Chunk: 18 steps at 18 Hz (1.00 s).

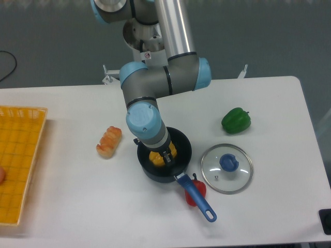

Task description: Place the yellow pepper in the pot

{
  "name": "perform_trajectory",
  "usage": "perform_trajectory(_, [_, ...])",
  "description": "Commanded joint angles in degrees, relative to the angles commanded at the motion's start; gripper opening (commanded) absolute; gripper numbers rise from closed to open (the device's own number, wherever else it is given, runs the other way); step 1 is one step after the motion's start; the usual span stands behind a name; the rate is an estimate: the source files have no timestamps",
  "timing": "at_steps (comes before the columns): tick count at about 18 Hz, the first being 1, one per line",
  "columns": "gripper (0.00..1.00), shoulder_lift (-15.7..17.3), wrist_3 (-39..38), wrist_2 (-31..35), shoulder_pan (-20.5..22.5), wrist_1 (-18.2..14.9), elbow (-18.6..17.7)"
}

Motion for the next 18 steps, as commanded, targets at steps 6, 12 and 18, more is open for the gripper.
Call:
perform_trajectory(6, [0.76,-0.3,0.0,0.4,-0.3,0.0,0.1])
perform_trajectory(12, [0.84,-0.1,0.3,0.2,-0.3,0.1,1.2])
perform_trajectory(18, [1.00,0.1,0.1,0.4,-0.4,0.0,1.1])
